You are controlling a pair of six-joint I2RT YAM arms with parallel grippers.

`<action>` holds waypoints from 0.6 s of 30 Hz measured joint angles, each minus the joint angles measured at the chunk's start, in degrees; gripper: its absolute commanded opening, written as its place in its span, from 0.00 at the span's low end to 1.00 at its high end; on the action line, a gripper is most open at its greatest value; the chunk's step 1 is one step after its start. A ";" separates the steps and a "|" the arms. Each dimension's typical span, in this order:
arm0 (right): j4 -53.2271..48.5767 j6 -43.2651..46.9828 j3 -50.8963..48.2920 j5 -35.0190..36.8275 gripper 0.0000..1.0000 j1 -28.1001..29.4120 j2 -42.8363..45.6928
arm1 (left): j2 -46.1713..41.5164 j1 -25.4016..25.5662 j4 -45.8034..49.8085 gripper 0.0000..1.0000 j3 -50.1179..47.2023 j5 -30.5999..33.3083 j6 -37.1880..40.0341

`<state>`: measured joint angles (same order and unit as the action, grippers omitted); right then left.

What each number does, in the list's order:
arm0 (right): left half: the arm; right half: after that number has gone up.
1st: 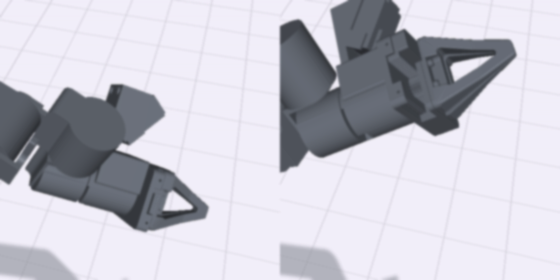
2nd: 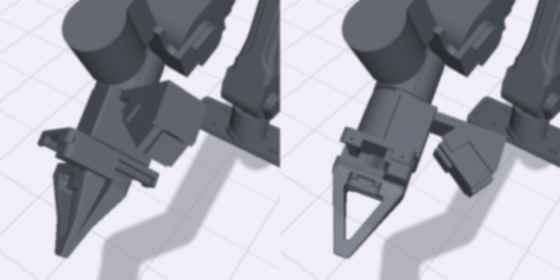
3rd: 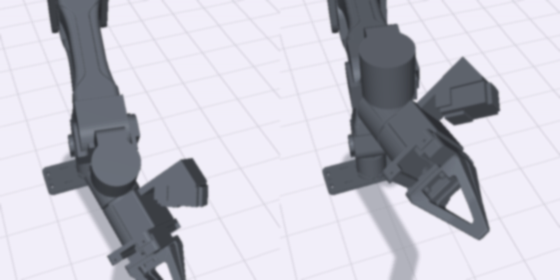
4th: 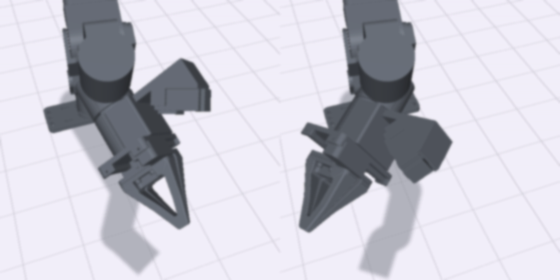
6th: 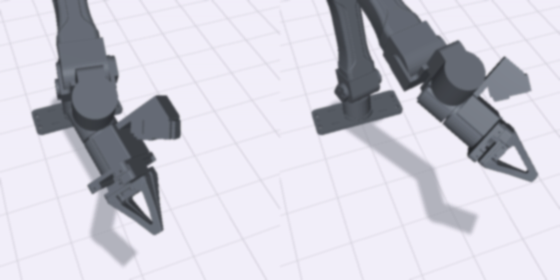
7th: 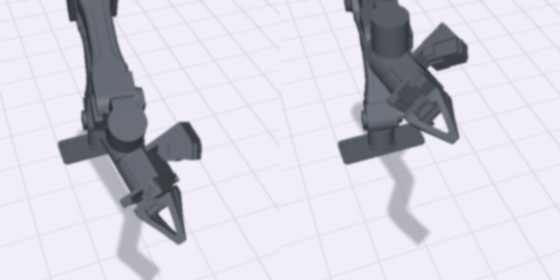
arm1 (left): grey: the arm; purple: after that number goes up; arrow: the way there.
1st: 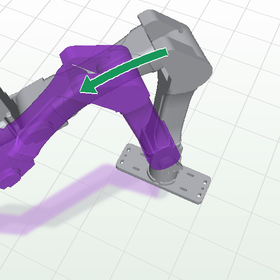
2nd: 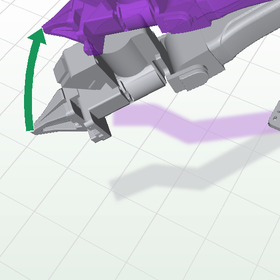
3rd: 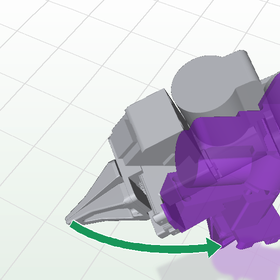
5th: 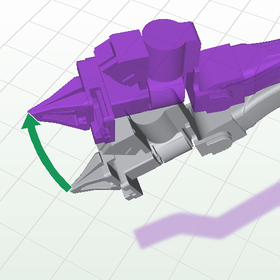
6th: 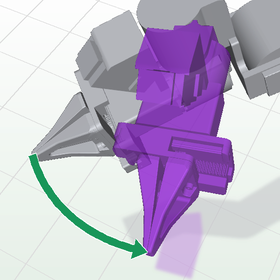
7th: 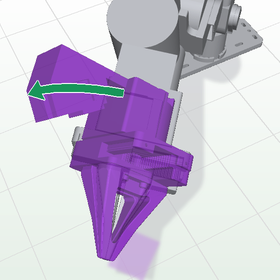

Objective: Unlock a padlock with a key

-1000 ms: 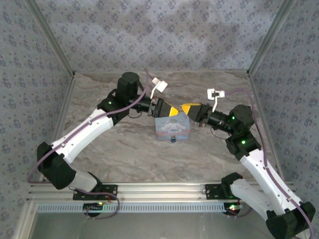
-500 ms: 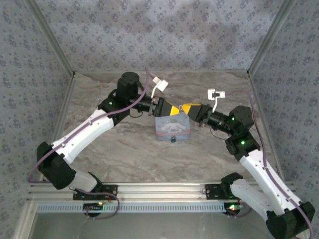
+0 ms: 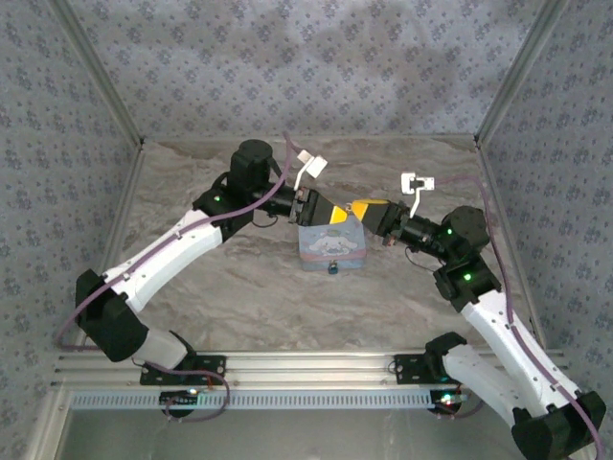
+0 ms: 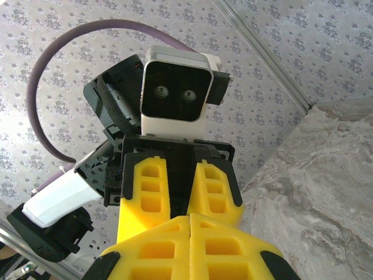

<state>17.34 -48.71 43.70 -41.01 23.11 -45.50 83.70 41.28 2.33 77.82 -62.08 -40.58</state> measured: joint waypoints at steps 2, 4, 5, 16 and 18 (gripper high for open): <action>0.11 0.00 -0.13 0.17 0.00 0.00 0.20 | 0.15 0.11 -0.04 0.19 0.00 0.00 0.00; 0.31 0.00 -0.35 0.35 0.00 0.00 0.35 | 0.37 0.17 -0.26 0.10 0.00 0.00 -0.24; 0.31 0.00 -0.50 0.42 0.00 0.00 0.42 | 0.48 0.17 -0.50 0.05 0.00 -0.02 -0.37; -6.78 2.93 -0.79 2.32 0.31 -0.98 2.34 | 1.42 0.28 8.70 0.00 3.17 1.68 5.31; -12.41 5.81 -0.15 4.31 0.34 -1.73 3.06 | 3.04 -0.13 15.87 0.00 6.71 3.23 8.39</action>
<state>4.93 -42.89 43.55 -36.71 21.39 -42.44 86.74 41.15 18.20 84.53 -58.85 -32.18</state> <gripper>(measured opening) 0.317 0.059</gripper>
